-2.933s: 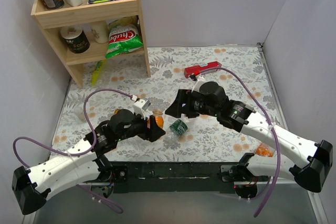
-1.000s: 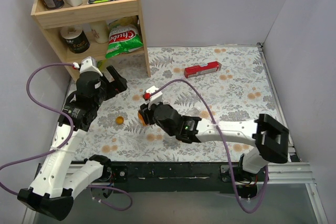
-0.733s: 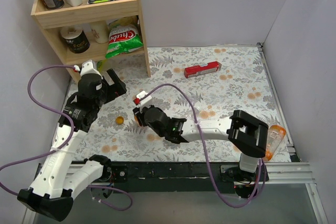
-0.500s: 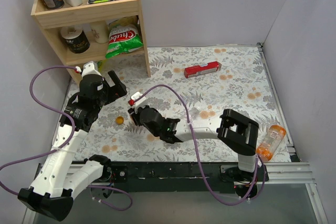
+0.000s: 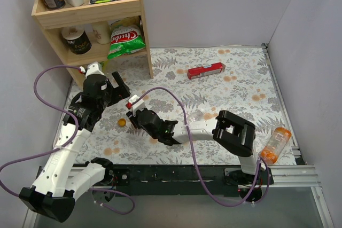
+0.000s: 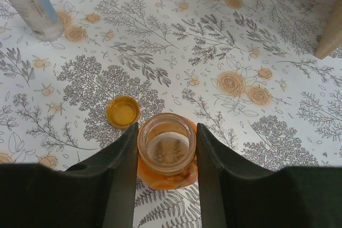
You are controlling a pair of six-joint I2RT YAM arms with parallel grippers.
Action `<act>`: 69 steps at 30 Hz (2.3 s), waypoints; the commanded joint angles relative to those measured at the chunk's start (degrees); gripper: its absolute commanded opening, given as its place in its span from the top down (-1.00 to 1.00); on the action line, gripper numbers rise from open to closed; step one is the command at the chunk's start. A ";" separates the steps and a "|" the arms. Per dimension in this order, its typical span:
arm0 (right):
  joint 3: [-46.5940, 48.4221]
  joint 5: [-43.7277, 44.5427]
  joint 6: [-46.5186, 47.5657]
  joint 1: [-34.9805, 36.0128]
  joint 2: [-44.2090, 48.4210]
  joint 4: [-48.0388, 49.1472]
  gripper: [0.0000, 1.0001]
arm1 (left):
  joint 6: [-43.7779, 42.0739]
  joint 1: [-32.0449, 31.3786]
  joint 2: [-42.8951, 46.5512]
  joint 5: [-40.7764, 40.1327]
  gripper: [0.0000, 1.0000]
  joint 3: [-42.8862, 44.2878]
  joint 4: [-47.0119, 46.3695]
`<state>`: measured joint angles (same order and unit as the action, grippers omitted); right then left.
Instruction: Unscrew the bottle caps
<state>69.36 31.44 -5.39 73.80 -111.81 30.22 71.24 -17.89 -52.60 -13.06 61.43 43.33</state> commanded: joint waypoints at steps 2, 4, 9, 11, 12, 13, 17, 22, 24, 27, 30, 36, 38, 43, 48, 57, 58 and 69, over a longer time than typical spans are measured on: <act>3.58 -0.15 1.34 0.12 -1.48 0.20 0.85 | -1.11 0.14 0.13 -0.65 -0.97 -0.17 -0.18; 3.85 -0.24 1.00 0.20 -1.83 -0.68 0.78 | -1.02 0.14 0.13 -0.48 -0.96 -0.08 -0.09; 3.94 -0.06 -0.32 0.20 -1.48 -2.88 0.27 | -0.58 0.14 0.13 0.05 -0.96 1.14 0.26; 3.85 -0.15 -0.50 0.12 -0.96 -3.23 0.09 | -0.49 0.14 0.04 0.31 -0.96 1.32 0.35; 3.94 -0.24 -0.50 0.12 -0.87 -3.41 0.01 | -0.49 0.14 -0.05 0.49 -0.96 1.50 0.26; 4.11 -0.41 -0.59 0.12 -0.52 -3.58 -0.04 | -0.49 0.14 -0.05 0.49 -0.96 1.67 0.35; 4.82 -0.59 -0.59 0.20 0.19 -3.76 -0.37 | -0.31 0.14 -0.22 0.67 -0.96 1.85 0.35; 5.17 -0.50 -0.85 0.12 1.59 -2.53 -0.44 | 0.39 0.14 -0.31 1.63 -0.96 3.08 0.26; 5.26 -0.42 -1.20 0.12 1.94 -2.36 -0.51 | 0.30 0.14 -0.92 1.37 -0.96 4.48 0.61; 5.26 0.02 -1.73 0.12 3.17 -1.92 -0.64 | -0.66 0.14 -1.63 0.41 -0.96 7.37 0.88; 3.94 1.60 -2.61 0.12 5.45 -0.78 -0.66 | -2.15 0.14 -2.86 0.93 -0.96 10.19 0.27; -4.05 1.34 -6.65 0.29 16.59 1.60 -0.66 | -8.12 0.57 -6.46 1.10 -0.96 12.23 -1.67; -7.03 2.74 -7.09 1.34 19.86 0.81 -0.66 | -9.89 1.80 -7.78 2.68 -0.96 11.70 -2.99; -13.01 6.43 -9.90 3.28 33.39 -4.19 -0.66 | -15.76 6.10 -11.56 6.20 -0.96 6.44 -7.73; -20.21 9.95 -15.35 3.63 47.43 -12.01 -0.63 | -22.28 15.05 -16.92 12.07 -0.96 -0.16 -16.49; -25.77 16.55 -17.73 3.98 63.29 -22.48 -0.61 | -30.72 20.00 -28.16 11.93 -0.95 -2.10 -33.20; -25.68 16.63 -17.47 3.98 63.90 -22.74 -0.60 | -31.25 20.00 -31.13 11.31 -0.93 -1.84 -33.83; -23.31 16.90 -15.79 3.98 66.37 -26.44 -0.59 | -35.73 21.05 -43.64 7.61 -0.88 -0.26 -42.98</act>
<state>44.03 46.41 -21.91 77.38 -46.17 4.16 38.74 2.63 -95.94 -3.42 59.42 5.37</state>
